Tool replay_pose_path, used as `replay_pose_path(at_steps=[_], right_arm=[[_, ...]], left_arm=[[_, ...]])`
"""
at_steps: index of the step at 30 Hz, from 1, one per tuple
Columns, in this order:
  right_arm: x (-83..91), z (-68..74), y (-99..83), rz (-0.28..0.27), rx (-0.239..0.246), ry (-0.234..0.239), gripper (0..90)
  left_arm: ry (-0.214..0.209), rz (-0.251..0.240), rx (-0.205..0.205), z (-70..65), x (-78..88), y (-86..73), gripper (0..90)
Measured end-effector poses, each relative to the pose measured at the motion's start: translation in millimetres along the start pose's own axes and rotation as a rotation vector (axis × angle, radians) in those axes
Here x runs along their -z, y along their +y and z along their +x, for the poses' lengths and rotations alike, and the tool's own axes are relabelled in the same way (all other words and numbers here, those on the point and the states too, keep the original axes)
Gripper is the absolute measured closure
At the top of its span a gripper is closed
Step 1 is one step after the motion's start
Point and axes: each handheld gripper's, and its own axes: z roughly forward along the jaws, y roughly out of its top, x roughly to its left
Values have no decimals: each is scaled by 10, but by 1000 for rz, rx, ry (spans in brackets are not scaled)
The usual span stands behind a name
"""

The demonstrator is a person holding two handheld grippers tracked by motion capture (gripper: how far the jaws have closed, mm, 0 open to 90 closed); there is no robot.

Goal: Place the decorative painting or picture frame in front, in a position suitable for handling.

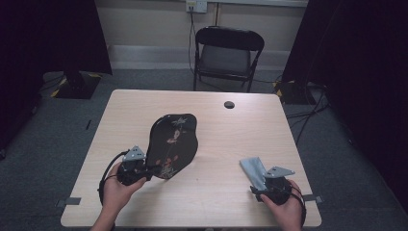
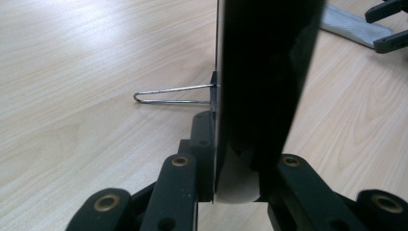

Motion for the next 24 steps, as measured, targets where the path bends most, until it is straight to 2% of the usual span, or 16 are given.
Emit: replay_pose_path(at_steps=[3, 7, 10, 13, 16, 21, 23, 24], right_arm=[[-7, -1, 3, 10, -1, 3, 307], [10, -28, -27, 10, -25, 13, 340], [12, -51, -40, 13, -37, 12, 361], [31, -75, -15, -7, -54, 0, 377], [39, -101, 36, -24, -56, -36, 377], [-12, -133, 108, -12, -63, -52, 380], [-51, -160, 112, -5, -82, -56, 392], [-69, -174, 110, -6, -96, -40, 411]], left_arm=[[2, -3, 12, 5, 2, 0, 749], [2, -15, 23, 16, 59, -18, 711], [11, -26, 35, 23, 102, -34, 654], [23, -26, 25, 18, 121, -40, 623], [31, -25, 23, 14, 111, -41, 595], [36, -15, 19, 37, 100, -43, 543], [44, -10, 16, 43, 101, -42, 524], [38, -10, 20, 44, 104, -42, 529]])
